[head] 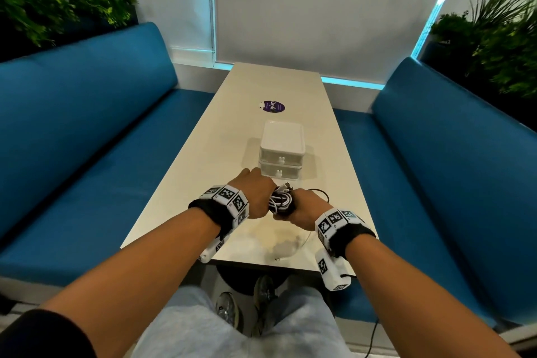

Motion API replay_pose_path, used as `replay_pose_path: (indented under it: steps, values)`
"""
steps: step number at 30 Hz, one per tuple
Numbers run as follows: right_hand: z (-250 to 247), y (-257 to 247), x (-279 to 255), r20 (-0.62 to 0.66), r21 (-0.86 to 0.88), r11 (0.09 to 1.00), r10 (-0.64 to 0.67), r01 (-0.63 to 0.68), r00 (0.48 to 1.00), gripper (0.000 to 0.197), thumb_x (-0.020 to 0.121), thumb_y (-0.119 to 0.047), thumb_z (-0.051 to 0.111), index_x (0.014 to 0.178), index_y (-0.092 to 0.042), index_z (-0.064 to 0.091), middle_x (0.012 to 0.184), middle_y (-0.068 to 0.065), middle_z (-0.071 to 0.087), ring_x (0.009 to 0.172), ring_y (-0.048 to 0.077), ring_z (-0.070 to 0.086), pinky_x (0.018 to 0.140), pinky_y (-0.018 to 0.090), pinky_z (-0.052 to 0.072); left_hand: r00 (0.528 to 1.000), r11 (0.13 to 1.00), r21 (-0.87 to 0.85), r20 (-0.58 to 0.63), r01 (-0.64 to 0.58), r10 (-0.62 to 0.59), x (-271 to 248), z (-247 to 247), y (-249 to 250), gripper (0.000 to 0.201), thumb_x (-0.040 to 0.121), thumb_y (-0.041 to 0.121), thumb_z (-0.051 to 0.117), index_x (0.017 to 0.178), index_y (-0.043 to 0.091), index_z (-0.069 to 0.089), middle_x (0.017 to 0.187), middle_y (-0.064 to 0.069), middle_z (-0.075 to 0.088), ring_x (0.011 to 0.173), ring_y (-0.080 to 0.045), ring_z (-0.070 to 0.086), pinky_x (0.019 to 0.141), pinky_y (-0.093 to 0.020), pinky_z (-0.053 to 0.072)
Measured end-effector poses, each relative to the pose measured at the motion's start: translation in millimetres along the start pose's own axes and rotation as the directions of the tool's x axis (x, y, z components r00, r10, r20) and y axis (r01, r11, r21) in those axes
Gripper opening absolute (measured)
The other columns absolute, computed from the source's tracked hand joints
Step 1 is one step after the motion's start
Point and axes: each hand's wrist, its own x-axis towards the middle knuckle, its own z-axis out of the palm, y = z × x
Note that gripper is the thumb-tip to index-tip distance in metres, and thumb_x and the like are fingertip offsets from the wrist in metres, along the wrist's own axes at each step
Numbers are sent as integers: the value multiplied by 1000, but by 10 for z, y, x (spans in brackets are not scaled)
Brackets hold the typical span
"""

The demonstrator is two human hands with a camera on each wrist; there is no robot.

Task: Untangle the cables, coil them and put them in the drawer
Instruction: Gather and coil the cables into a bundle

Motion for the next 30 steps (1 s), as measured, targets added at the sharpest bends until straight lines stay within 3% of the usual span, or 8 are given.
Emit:
replay_pose_path:
  steps: [4,9,12,15,17,20,26,30]
  values:
    - [18,-1,28,-69,38,999,27,-24,997,42,83,-43,73,119,-23,64,112,3,69,101,24,63,84,31,49,998,979,-195,14,56,-54,1,13,54,14,84,10,55,89,24,54,82,2,59,74,-24,58,63,-30,44]
    - [2,-4,0,-55,19,1000,14,-13,998,45,82,-44,74,119,-23,62,109,2,68,88,20,58,74,25,39,996,934,-345,57,91,-75,-16,30,31,13,76,19,68,70,24,57,63,2,62,59,-18,64,52,-25,48]
    - [-13,-24,-5,-42,-43,999,5,-6,999,38,87,-36,70,119,-19,61,111,6,67,96,25,62,75,27,43,997,933,-350,34,80,-73,-27,58,24,19,73,36,73,79,22,62,70,2,65,60,-15,63,54,-26,49]
    - [-33,22,-3,-79,-4,1000,7,-7,997,35,82,-40,72,113,-24,63,106,4,69,95,25,64,82,35,52,993,934,-343,-35,98,-117,6,60,-29,27,75,47,73,81,23,61,76,-1,63,63,-16,60,57,-27,47]
    - [-59,79,-26,-64,35,999,30,-28,997,29,77,-42,74,100,-26,65,96,0,68,86,20,63,75,34,52,982,920,-367,-75,136,-175,6,32,-108,31,77,51,72,80,24,57,77,0,61,67,-20,61,61,-29,49]
    - [-52,178,-65,-62,68,997,31,-26,998,20,84,-42,67,86,-23,60,80,0,65,75,19,61,63,31,46,956,903,-376,-117,207,-268,-25,-4,-265,37,79,57,68,88,23,57,84,-2,63,76,-26,63,70,-33,53]
    - [10,231,-32,-161,174,983,92,-64,983,25,87,-49,60,88,-24,58,80,0,67,74,19,66,69,34,52,906,848,-438,-148,300,-397,2,53,-299,42,80,62,63,88,21,58,87,-3,64,75,-28,62,68,-32,52]
    - [5,319,-25,-164,150,981,144,-119,976,21,97,-34,52,98,-15,59,90,6,69,80,25,67,70,33,50,862,792,-513,-176,331,-475,11,81,-306,42,83,59,61,88,18,60,85,-4,62,76,-31,62,70,-34,52]
